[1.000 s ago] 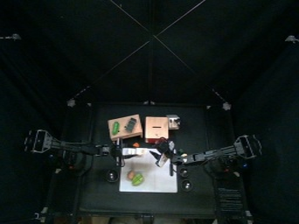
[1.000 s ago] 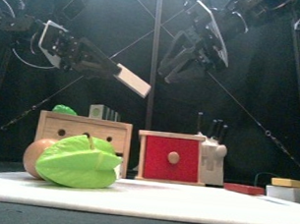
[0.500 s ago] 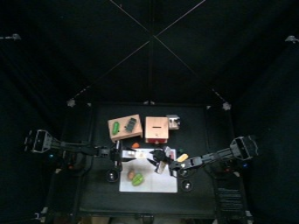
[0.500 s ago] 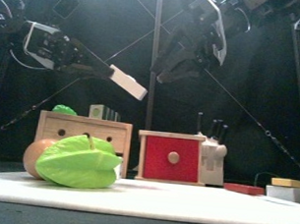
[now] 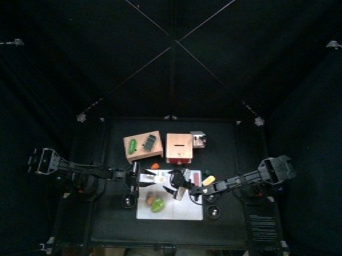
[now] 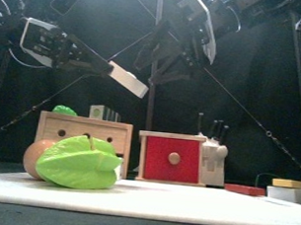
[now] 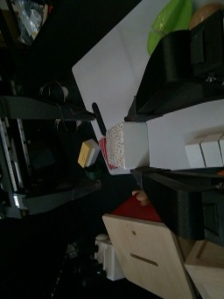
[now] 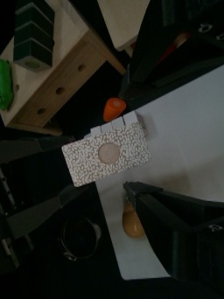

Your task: Place rice in top right of cutting board

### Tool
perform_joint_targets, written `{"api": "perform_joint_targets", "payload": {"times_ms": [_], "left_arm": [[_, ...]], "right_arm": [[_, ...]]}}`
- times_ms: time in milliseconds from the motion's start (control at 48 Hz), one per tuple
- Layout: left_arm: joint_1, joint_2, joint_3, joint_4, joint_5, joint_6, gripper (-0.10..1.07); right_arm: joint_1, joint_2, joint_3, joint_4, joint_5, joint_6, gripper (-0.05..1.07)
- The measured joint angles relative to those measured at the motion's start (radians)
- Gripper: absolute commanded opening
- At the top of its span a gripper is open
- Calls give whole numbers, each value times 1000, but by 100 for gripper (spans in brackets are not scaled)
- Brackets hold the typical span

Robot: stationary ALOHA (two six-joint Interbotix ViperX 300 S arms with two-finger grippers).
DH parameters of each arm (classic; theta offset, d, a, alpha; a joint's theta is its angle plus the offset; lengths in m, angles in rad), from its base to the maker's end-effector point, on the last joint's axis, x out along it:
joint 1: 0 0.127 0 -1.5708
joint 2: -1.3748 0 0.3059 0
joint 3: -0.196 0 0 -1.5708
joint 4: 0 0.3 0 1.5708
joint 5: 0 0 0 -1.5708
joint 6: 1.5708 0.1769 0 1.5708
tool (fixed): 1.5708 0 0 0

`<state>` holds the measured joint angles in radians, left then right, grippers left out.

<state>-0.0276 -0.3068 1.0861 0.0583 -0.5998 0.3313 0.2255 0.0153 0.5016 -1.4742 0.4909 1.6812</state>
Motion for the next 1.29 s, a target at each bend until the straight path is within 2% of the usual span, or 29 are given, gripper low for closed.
{"api": "perform_joint_targets", "payload": {"times_ms": [312,583,688,833,979,1146,1292], "left_arm": [[-2,0,0,0,0,0,59],[-2,0,-2,-2,0,0,59],[-2,0,-2,0,0,0,59],[-6,0,-2,2,0,3,59],[-6,0,-2,2,0,2,60],[-6,0,-2,2,0,2,64],[-6,0,-2,-6,0,0,73]], "right_arm": [[-12,49,-43,-17,-5,0,104],[-17,55,-51,-18,-35,0,103],[-18,55,-51,-18,-37,0,98],[-20,55,-51,-18,-35,-2,83],[-26,55,-51,-17,-35,-5,74],[-26,55,-51,-8,-35,-5,72],[-26,55,-51,3,-34,-5,72]]}}
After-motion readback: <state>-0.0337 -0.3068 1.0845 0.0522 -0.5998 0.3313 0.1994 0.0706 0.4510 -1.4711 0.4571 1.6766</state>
